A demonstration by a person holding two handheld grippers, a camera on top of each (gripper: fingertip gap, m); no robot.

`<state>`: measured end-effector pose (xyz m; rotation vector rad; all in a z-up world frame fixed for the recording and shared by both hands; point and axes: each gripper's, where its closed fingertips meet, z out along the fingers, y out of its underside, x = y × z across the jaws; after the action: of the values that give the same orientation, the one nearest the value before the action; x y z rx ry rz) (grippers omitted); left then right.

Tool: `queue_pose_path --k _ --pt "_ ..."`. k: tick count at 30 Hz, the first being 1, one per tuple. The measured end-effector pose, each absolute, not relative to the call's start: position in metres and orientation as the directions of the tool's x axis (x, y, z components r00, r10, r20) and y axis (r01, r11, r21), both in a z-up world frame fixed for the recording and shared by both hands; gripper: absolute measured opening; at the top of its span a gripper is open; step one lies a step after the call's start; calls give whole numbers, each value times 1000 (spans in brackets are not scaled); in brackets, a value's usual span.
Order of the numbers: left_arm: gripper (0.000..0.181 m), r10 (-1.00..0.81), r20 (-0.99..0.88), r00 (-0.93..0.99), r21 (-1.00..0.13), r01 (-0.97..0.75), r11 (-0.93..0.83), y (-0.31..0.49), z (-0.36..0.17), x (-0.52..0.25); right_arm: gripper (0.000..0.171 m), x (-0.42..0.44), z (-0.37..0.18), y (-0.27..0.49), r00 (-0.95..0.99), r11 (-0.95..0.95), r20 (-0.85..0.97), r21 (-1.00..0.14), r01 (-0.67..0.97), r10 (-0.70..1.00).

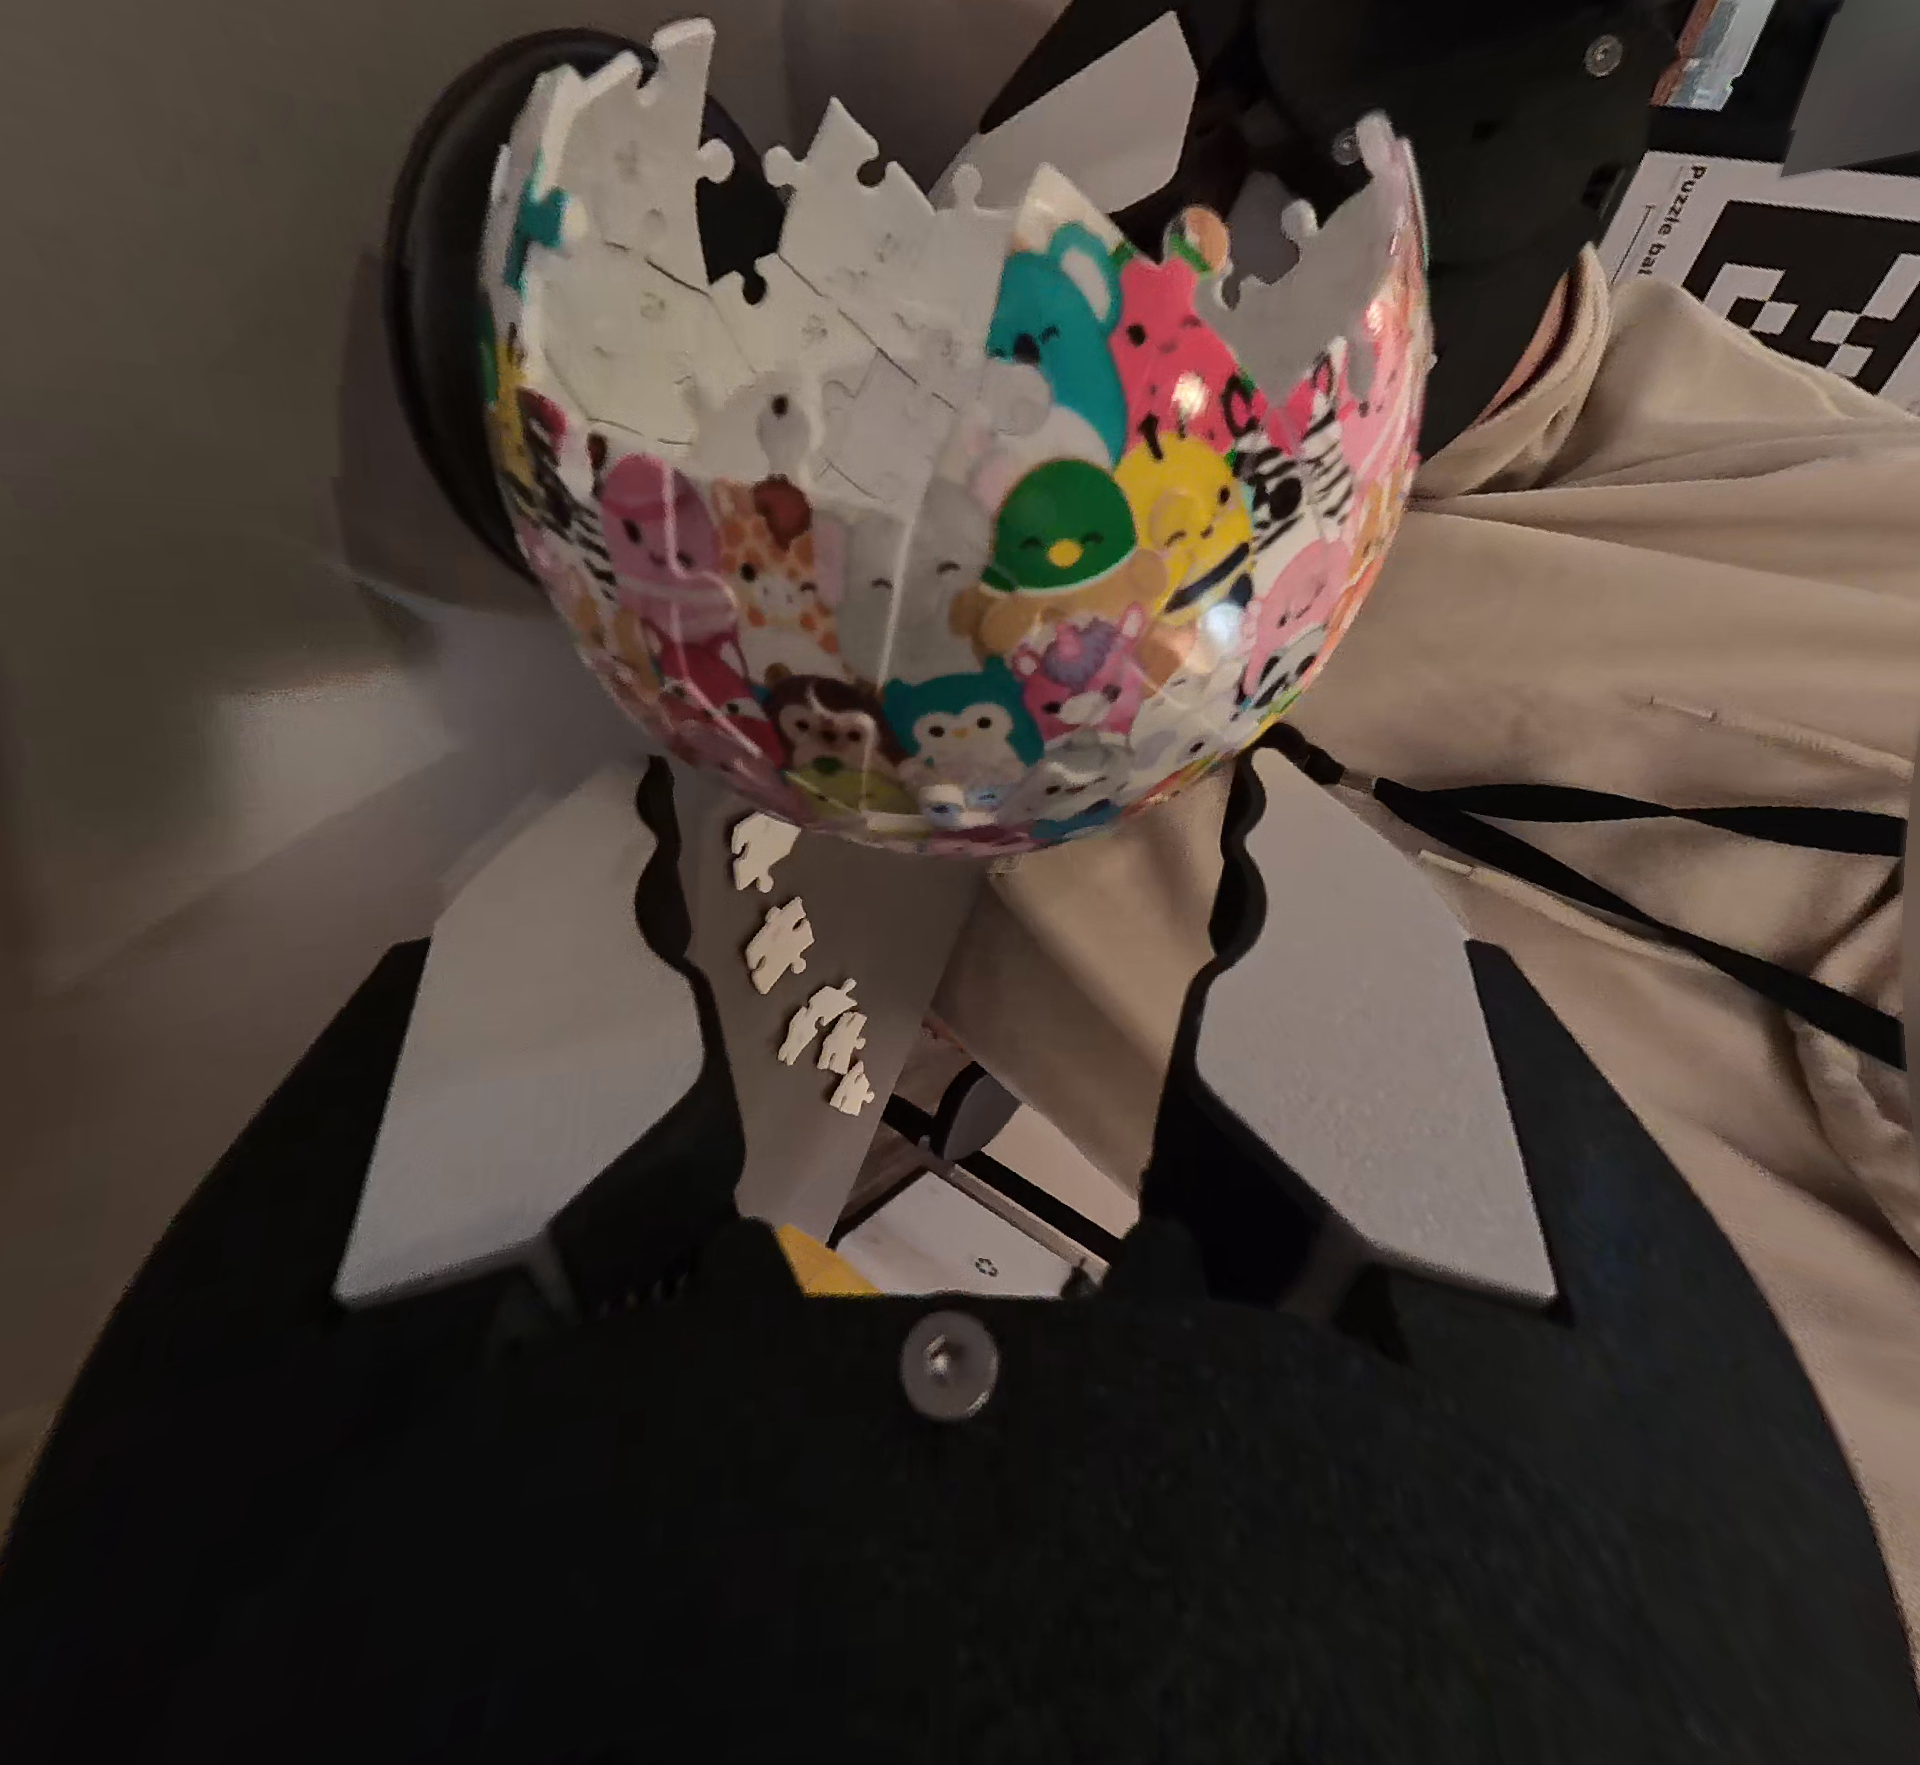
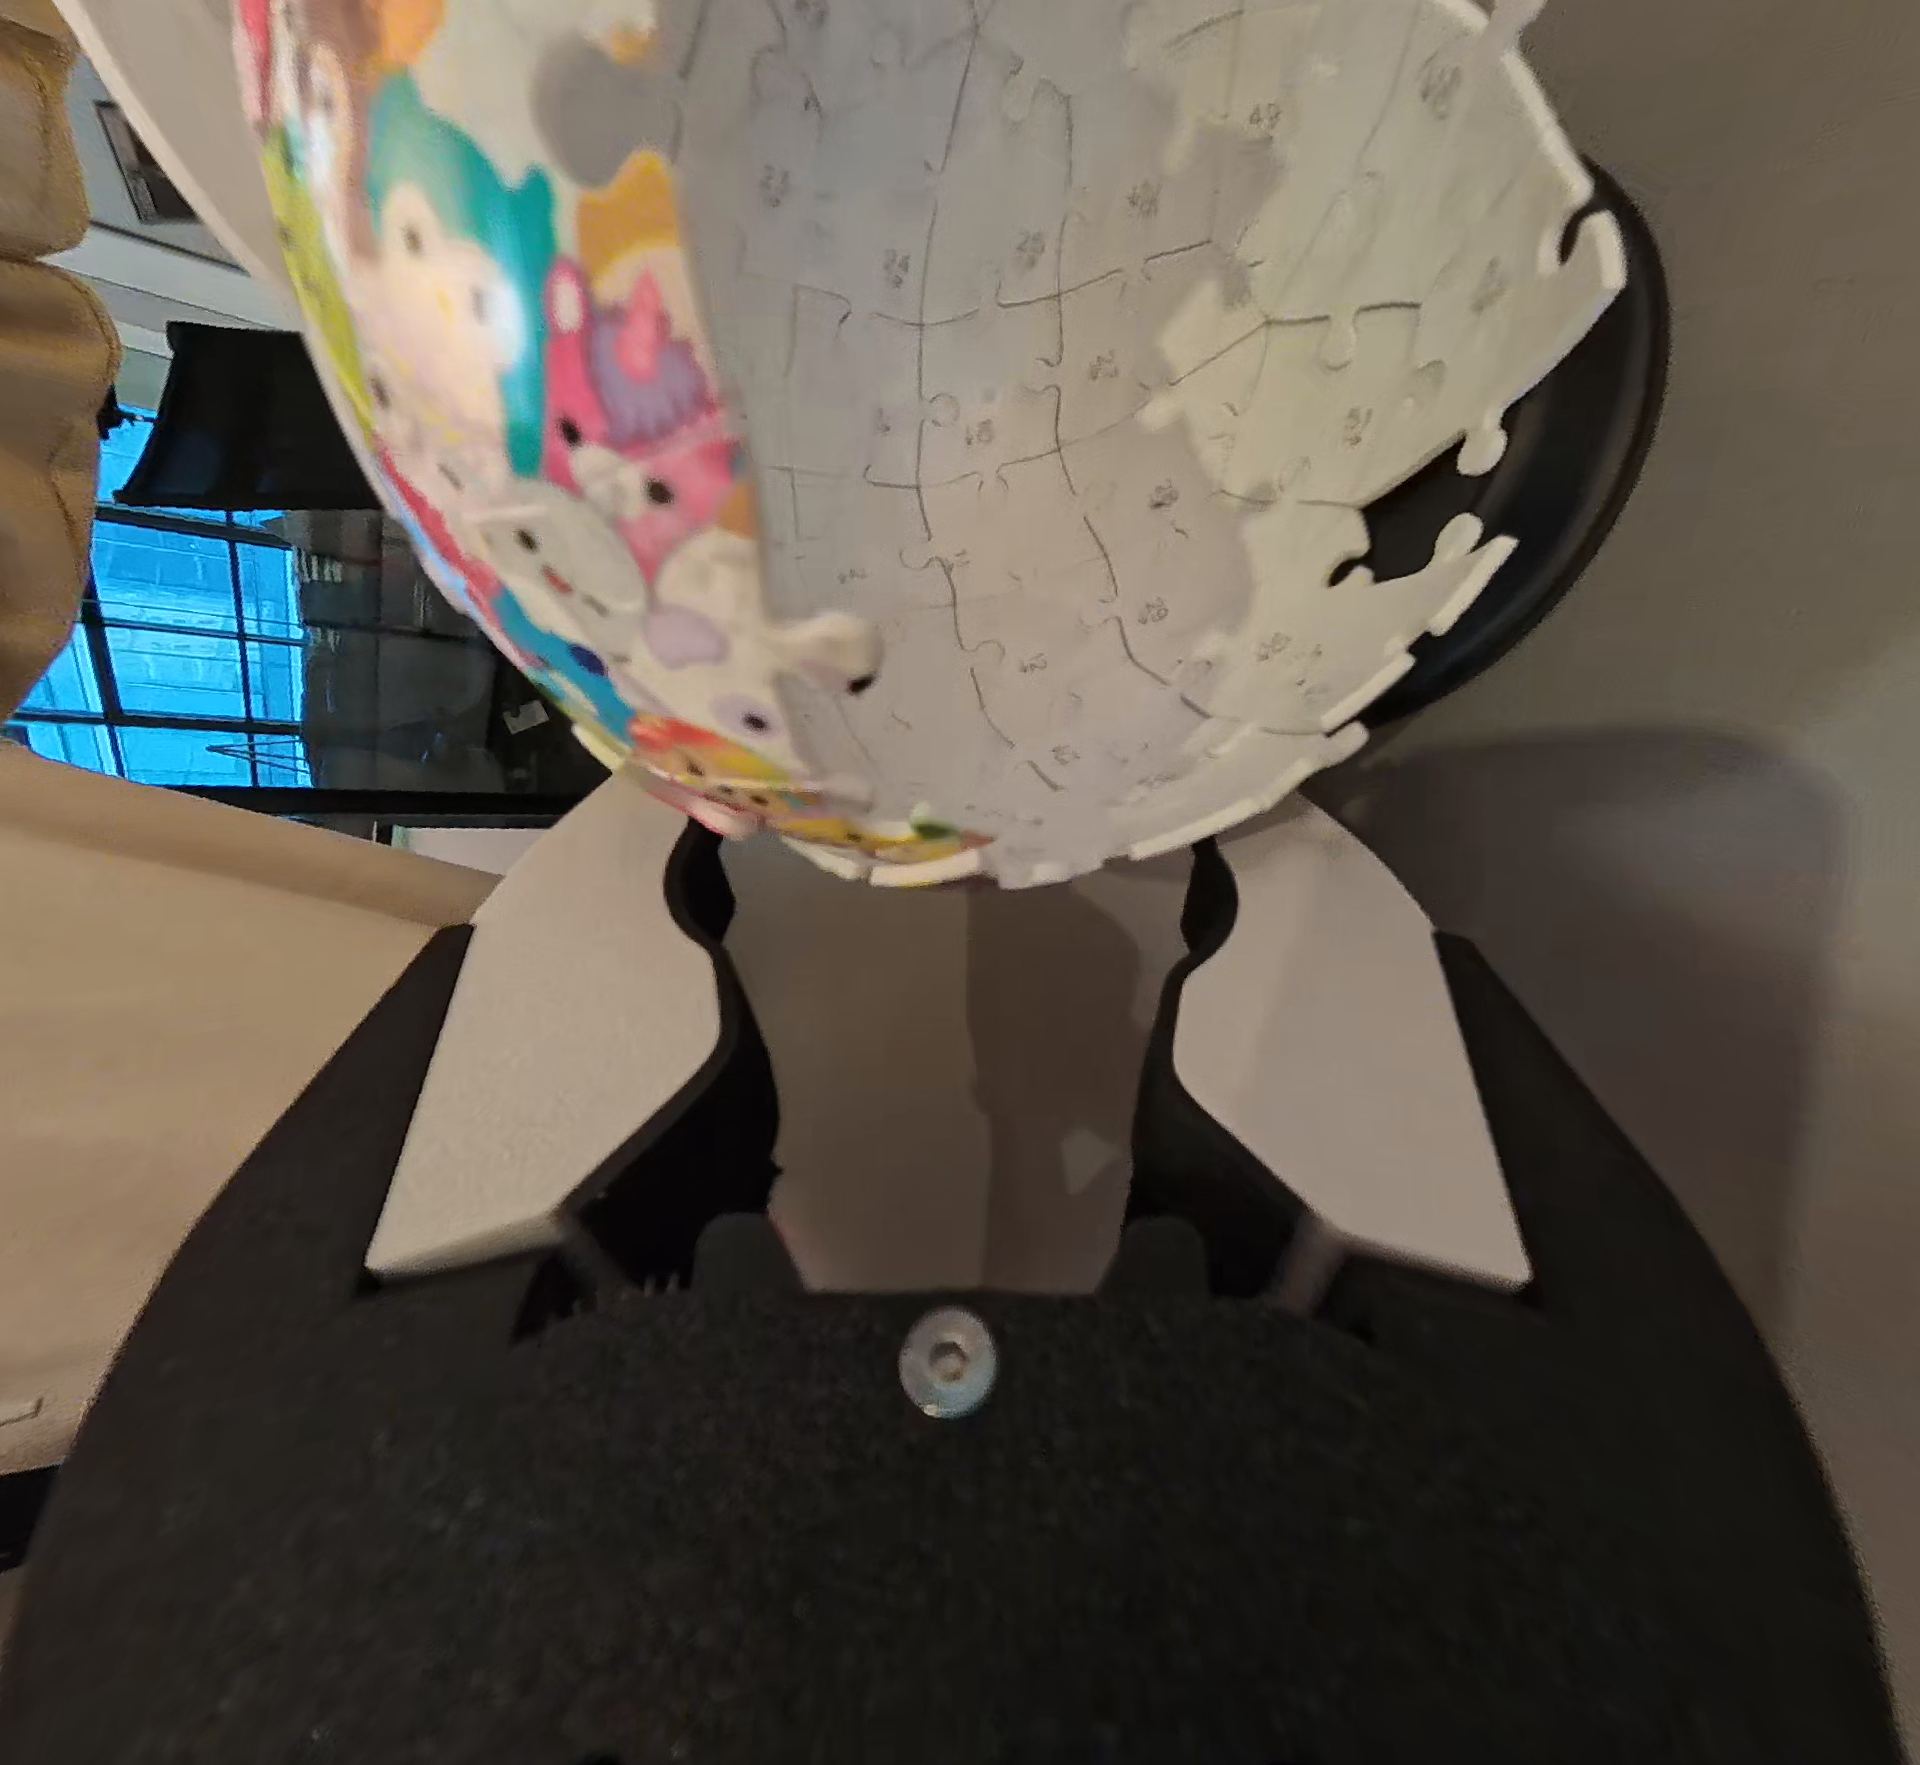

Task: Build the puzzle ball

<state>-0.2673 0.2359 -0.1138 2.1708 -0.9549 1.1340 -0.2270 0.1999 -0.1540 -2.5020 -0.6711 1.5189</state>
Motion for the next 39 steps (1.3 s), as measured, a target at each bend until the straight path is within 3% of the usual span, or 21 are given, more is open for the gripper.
queue_pose_path --k 6,16,21,39 --pt "103 -453 800 394 34 -783 -621 229 -122 -268 83 -222 -157 204 432 -862 -751 -379 337 499" --pt "104 -617 685 387 -188 -724 -663 219 -127 -263 90 -214 -163 205 472 -727 -557 -458 512 683" --pt "106 -618 656 433 -271 -630 -728 211 -129 -262 94 -211 -167 206 379 -601 -479 -498 626 792" --pt "107 -556 528 641 -504 -291 -813 214 -146 -253 93 -207 -165 241 117 -277 -278 -650 708 953"
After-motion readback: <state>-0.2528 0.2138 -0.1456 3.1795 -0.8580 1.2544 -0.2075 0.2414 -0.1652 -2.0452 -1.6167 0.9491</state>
